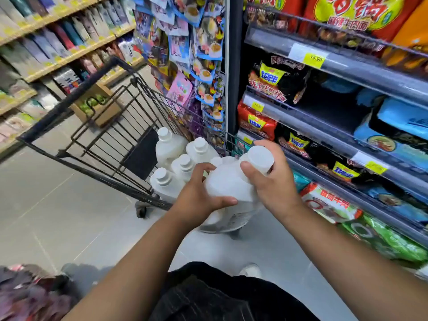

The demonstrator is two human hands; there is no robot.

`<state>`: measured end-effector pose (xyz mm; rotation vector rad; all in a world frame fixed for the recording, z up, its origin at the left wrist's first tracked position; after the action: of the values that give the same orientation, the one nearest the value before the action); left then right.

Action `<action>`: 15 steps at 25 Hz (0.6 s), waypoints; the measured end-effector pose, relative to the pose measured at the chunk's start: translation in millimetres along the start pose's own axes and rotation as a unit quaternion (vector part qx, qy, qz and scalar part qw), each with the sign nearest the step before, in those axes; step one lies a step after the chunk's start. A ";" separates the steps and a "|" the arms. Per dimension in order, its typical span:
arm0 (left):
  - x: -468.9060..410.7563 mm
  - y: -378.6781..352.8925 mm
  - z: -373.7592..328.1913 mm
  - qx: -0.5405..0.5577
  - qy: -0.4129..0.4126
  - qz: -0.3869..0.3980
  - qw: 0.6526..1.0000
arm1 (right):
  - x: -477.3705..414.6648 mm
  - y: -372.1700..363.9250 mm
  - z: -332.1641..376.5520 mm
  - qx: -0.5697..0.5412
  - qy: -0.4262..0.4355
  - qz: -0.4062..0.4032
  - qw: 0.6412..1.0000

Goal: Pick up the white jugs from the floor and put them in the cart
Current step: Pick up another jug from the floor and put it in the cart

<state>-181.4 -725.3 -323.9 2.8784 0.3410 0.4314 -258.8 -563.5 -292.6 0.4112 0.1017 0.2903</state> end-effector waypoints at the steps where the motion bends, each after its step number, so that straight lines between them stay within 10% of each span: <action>1: -9.8 -3.1 4.1 0.000 0.007 0.008 1.000 | -5.9 0.2 -9.5 0.004 -0.016 0.006 1.000; 15: -122.4 -4.6 56.4 -0.035 0.051 0.147 0.987 | -61.3 -32.7 -73.8 0.096 -0.153 0.001 0.984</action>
<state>-278.6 -762.0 -409.7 2.8493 -0.0855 0.6282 -320.3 -582.5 -370.8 0.6425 -0.1743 0.2175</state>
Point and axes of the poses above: each hand's wrist, its own x-axis away from the middle knuckle, its own y-axis out of the back of the hand, z = x × y, the point moved 5 cm from there along -x, towards the middle knuckle, and after that the axes turned 14 degrees about x, right-handed, at the moved point
